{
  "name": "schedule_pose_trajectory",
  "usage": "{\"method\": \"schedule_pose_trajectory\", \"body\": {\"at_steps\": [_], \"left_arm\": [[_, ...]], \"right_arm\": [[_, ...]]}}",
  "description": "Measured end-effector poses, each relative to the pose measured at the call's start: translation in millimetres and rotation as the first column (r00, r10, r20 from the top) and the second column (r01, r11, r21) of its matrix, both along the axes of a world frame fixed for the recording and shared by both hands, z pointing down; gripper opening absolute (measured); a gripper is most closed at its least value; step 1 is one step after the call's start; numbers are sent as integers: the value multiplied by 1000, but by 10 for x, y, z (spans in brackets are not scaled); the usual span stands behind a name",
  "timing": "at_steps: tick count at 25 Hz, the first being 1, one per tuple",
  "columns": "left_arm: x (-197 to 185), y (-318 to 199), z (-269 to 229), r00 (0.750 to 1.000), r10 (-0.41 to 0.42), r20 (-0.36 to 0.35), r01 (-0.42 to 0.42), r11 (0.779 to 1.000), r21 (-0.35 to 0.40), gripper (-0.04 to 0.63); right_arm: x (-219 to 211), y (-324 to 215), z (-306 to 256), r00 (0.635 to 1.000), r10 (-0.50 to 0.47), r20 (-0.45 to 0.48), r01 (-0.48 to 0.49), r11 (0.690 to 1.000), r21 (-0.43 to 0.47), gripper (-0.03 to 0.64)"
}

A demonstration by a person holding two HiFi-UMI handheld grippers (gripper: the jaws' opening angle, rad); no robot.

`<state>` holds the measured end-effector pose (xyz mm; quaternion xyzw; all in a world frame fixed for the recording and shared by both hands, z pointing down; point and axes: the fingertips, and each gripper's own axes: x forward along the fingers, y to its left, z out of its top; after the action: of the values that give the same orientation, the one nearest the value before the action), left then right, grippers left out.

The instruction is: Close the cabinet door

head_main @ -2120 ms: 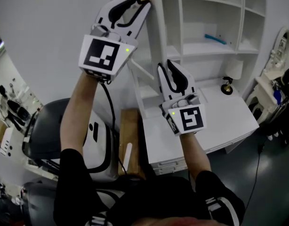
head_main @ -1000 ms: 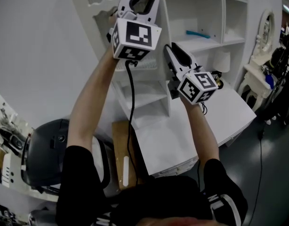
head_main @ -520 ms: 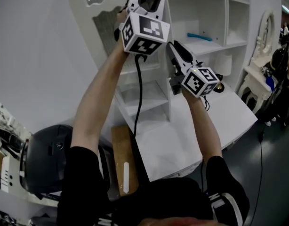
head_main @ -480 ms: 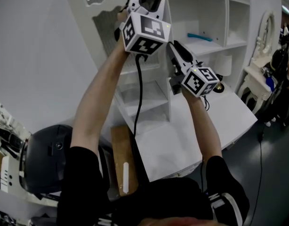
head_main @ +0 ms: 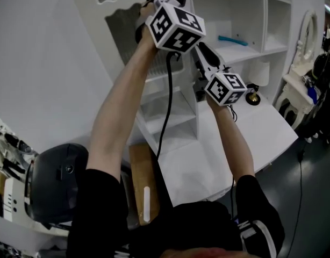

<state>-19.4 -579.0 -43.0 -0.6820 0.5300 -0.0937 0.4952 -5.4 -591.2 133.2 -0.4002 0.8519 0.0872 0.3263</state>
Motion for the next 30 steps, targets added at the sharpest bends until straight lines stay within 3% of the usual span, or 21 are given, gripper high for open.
{"method": "schedule_pose_trajectory", "body": {"at_steps": [3, 5, 10, 15, 22, 25, 27, 30], "left_arm": [[-22, -81, 8, 1000, -27, -4, 27, 1000, -6, 84], [-35, -126, 9, 999, -39, -9, 39, 999, -12, 84], [-75, -221, 15, 998, -17, -56, 15, 999, -34, 84], [-100, -298, 20, 998, -37, -57, 36, 999, -30, 84], [-118, -340, 40, 997, -33, -74, 33, 999, -10, 86], [-109, -332, 74, 992, -15, -127, 11, 999, -35, 86], [-135, -288, 149, 988, 3, -153, -14, 998, -68, 86], [-219, -132, 377, 962, 89, -260, -130, 981, -142, 86]], "right_arm": [[-49, -44, 45, 991, 123, -46, -122, 992, 12, 104], [-63, -82, 47, 988, 147, -43, -147, 989, 7, 104], [-96, -196, 53, 986, 157, -50, -158, 987, -12, 104], [-145, -271, 57, 979, 180, -101, -184, 982, -37, 104], [-170, -339, 61, 973, 134, -186, -156, 982, -110, 104], [-162, -291, 106, 957, 118, -266, -159, 978, -138, 104], [-117, -138, 133, 943, 144, -300, -183, 977, -107, 104], [-105, 136, 207, 944, 111, -310, -140, 987, -74, 104]]}}
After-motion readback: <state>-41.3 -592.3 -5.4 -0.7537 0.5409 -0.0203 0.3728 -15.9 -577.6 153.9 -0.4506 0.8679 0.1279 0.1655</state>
